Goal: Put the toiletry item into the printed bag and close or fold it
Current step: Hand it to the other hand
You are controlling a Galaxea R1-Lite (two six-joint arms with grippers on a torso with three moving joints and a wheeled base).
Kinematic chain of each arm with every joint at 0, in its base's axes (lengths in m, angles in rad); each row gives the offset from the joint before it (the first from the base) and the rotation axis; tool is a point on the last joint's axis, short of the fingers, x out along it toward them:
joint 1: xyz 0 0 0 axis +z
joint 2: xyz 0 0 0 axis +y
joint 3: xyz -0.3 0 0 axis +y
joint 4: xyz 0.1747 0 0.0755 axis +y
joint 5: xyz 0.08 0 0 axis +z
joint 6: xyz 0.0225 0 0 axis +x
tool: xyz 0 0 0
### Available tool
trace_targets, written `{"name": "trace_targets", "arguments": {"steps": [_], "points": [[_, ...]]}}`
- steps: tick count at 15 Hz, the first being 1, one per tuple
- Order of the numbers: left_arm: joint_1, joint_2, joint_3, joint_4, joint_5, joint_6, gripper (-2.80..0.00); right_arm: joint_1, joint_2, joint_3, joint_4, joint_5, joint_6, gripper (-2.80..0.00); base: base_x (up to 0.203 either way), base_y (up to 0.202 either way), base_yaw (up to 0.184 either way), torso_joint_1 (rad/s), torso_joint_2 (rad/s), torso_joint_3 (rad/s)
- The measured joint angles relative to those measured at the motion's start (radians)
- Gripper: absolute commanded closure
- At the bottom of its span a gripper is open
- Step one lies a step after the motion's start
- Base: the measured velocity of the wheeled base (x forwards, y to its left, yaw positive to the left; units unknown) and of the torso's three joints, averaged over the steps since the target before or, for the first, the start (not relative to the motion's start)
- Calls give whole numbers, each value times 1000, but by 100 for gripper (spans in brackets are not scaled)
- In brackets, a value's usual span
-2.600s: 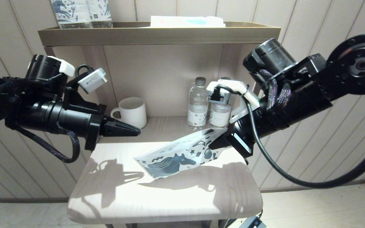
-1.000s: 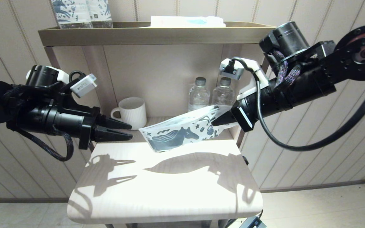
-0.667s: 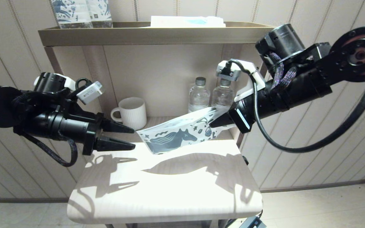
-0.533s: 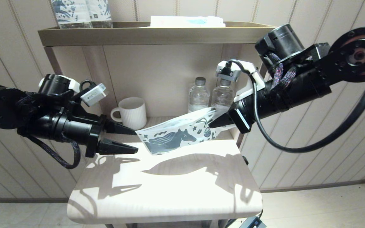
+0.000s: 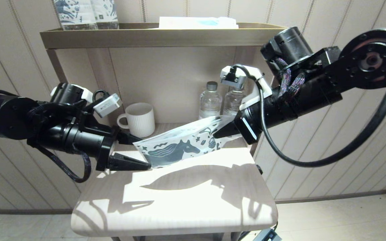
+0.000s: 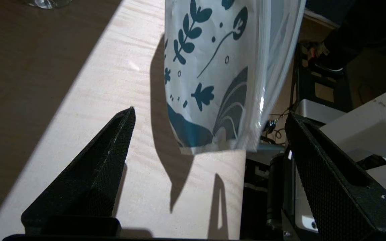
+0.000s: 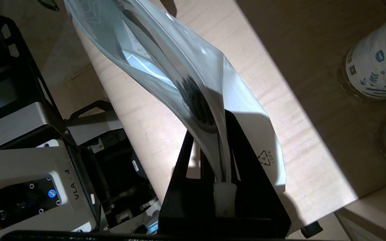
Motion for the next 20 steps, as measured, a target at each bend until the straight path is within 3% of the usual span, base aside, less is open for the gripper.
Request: {"name": "trace_targets", "arguments": {"steps": [4, 5, 8, 20], "points": [[-22, -1, 21, -23, 0, 0, -280, 30, 26, -20, 1, -1, 5, 0, 0, 0, 0, 0, 0, 0], [-25, 0, 32, -54, 0, -3, 0, 32, 32, -21, 1, -1, 4, 0, 0, 0, 0, 0, 0, 0], [-31, 0, 70, -117, 0, -4, 0, 35, 44, -26, 0, -1, 3, 0, 0, 0, 0, 0, 0, 0], [-34, 2, 83, -119, 0, -3, 0, 33, 45, -29, 0, -4, -4, 0, 0, 0, 0, 0, 0, 0]]}}
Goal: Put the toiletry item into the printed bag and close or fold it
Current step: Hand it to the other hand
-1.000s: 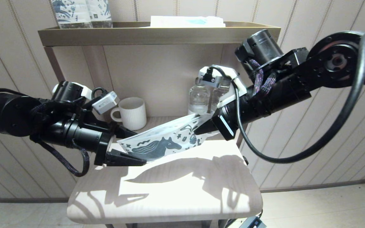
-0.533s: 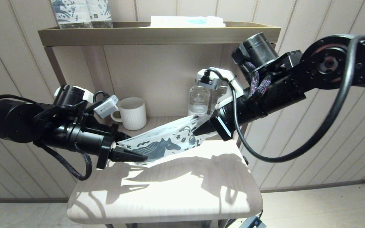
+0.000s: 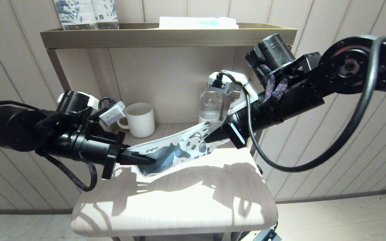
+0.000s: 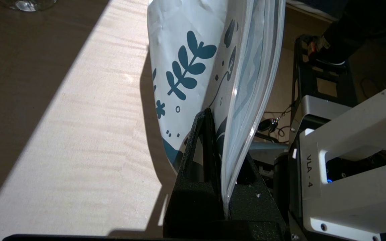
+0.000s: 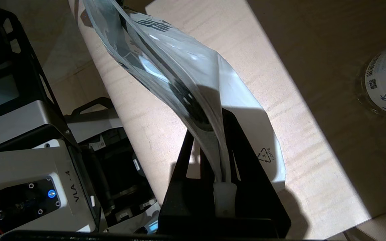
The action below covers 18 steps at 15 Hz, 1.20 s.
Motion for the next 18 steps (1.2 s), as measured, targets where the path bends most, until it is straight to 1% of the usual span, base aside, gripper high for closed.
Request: {"name": "trace_targets", "arguments": {"steps": [6, 7, 10, 14, 16, 18], "points": [[0, 0, 0, 1, 0, 0, 0, 1, -1, 16, -1, -13, 0, 0, 0, 0, 0, 0, 0, 0], [0, 0, 0, 1, 0, 0, 0, 1, -1, 16, -1, -12, -1, -280, 0, 0, 0, 0, 0, 0], [0, 1, 0, 1, -1, 0, 0, 1, -3, 19, -1, -19, -4, -280, 0, 0, 0, 0, 0, 0], [0, 1, 0, 0, -4, -3, 0, -2, -6, 36, -1, -8, 4, -280, 0, 0, 0, 0, 0, 0], [0, 0, -2, 1, -6, -4, 0, -5, -14, 63, -2, 14, 5, -280, 0, 0, 0, 0, 0, 0], [0, -1, -2, 1, -6, -4, 0, -12, -29, 112, -33, 53, 7, -280, 0, 0, 0, 0, 0, 0]]}}
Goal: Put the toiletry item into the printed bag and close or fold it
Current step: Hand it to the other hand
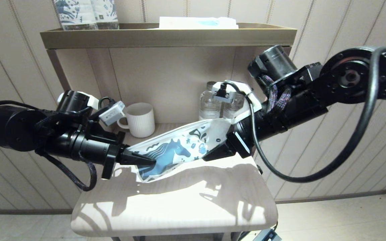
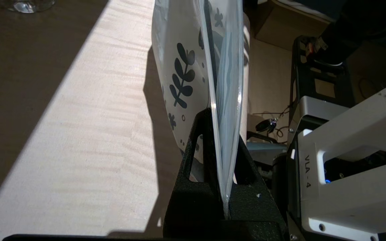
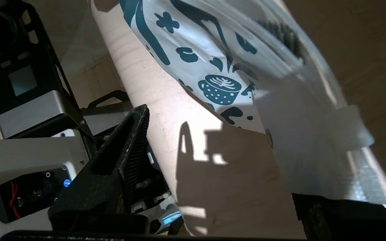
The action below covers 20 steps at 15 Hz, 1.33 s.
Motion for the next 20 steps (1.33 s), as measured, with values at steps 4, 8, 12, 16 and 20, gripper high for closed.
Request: {"name": "trace_targets", "arguments": {"steps": [4, 8, 12, 16, 20], "points": [[0, -2, 0, 0, -1, -1, 0, -21, -18, 114, -139, 30, 3, -280, 0, 0, 0, 0, 0, 0], [0, -2, 0, 0, 0, 0, 0, -29, -27, 141, -150, 40, 11, -280, 0, 0, 0, 0, 0, 0], [0, -11, 5, 0, -1, 3, 0, -57, -38, 161, -151, 45, 10, -280, 0, 0, 0, 0, 0, 0], [0, -34, 28, 0, 0, 8, 0, -89, -55, 176, -156, 83, 9, -280, 0, 0, 0, 0, 0, 0], [0, -62, 45, 0, -7, 8, 0, -96, -61, 186, -161, 91, 9, -280, 0, 0, 0, 0, 0, 0]]}}
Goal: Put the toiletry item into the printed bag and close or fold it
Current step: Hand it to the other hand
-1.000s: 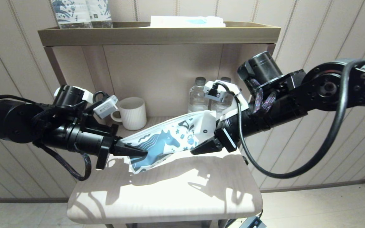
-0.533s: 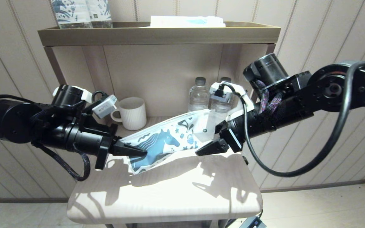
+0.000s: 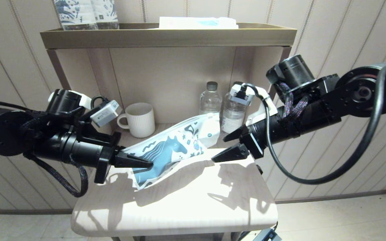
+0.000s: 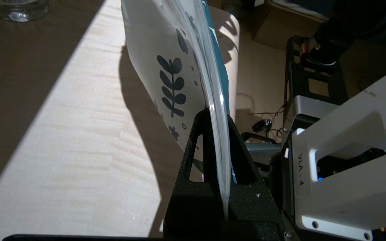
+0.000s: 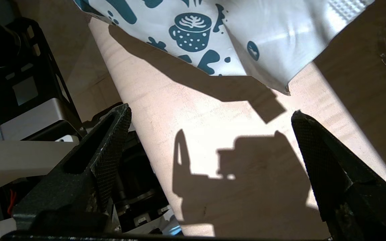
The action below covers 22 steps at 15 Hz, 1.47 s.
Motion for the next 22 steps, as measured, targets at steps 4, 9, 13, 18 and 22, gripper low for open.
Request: {"name": "trace_targets", "arguments": {"steps": [4, 9, 13, 18, 22], "points": [[-1, -19, 10, 0, -13, 2, 0, 4, 7, 5, -55, 3, 0, -280, 0, 0, 0, 0, 0, 0], [-15, -67, 49, 1, -57, 13, 0, 1, 6, 9, -60, 4, 0, -280, 0, 0, 0, 0, 0, 0], [-23, -113, 82, 10, -126, 23, 0, 2, 6, 3, -62, 59, -5, -280, 0, 0, 0, 0, 0, 0], [-41, -130, 104, 10, -140, 24, 0, 1, -15, 9, -62, 132, -15, -280, 0, 0, 0, 0, 0, 0], [-43, -125, 102, 9, -142, 24, 0, 1, -3, -7, -62, 169, -26, -280, 0, 0, 0, 0, 0, 0]]}}
